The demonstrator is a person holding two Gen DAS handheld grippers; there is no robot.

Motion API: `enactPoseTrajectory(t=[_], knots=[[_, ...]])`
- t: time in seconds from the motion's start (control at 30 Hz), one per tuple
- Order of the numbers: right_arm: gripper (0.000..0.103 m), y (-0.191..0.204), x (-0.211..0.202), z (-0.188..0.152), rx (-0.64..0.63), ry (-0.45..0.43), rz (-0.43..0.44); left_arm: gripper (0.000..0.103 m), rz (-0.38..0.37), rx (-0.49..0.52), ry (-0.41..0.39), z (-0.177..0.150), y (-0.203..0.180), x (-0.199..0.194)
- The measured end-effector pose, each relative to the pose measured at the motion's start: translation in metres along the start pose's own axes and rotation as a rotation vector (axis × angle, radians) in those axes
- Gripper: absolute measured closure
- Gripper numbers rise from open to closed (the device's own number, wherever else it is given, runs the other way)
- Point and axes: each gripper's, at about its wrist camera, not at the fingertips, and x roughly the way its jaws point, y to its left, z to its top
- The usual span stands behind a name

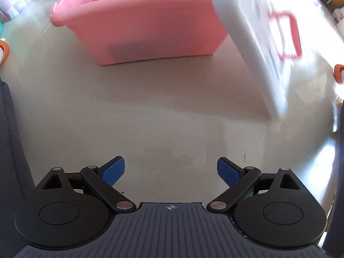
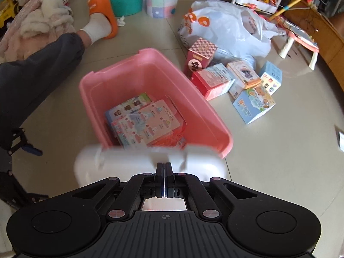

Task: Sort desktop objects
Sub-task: 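Lift the white lid by its handle with the right tool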

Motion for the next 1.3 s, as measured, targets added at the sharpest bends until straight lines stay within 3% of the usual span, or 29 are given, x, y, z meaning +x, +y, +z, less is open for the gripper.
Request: enactPoseTrajectory(t=[0.23,0.27,0.37,0.57,0.73,0.77,0.83,0.97,1.17,1.3], knots=[[0.099,-0.011,0.019,-0.027,0.044,0.008,0.008,0.008,-0.021,-0.027,0.01,0.008,0.004,0.008],[0.096,-0.011,0.018,-0.036,0.058,-0.001,0.012,0.008,-0.023,-0.027,0.009,0.009,0.005,0.009],[0.068,-0.01,0.009,-0.074,0.071,-0.027,0.0,0.008,-0.027,-0.02,0.006,0.01,0.002,0.01],[0.059,-0.012,-0.006,-0.153,0.056,0.028,0.001,0.008,-0.026,-0.004,0.028,0.01,-0.006,0.016],[0.057,0.002,0.019,-0.184,0.042,0.088,0.01,0.008,-0.001,0.007,0.048,0.007,-0.009,0.019],[0.044,0.005,0.025,-0.187,0.046,0.092,0.007,0.008,0.005,0.01,0.051,0.007,-0.009,0.019],[0.052,0.011,0.037,-0.192,0.054,0.102,0.002,0.008,0.013,0.007,0.058,0.006,-0.008,0.02],[0.048,0.021,0.06,-0.203,0.07,0.117,-0.004,0.008,0.022,0.006,0.067,0.007,-0.006,0.023],[0.049,0.021,0.04,-0.212,0.101,0.084,0.038,0.008,0.023,0.015,0.077,0.008,-0.006,0.028],[0.049,0.041,0.025,-0.216,0.052,0.068,0.069,0.008,0.027,0.015,0.081,0.008,-0.004,0.03]])
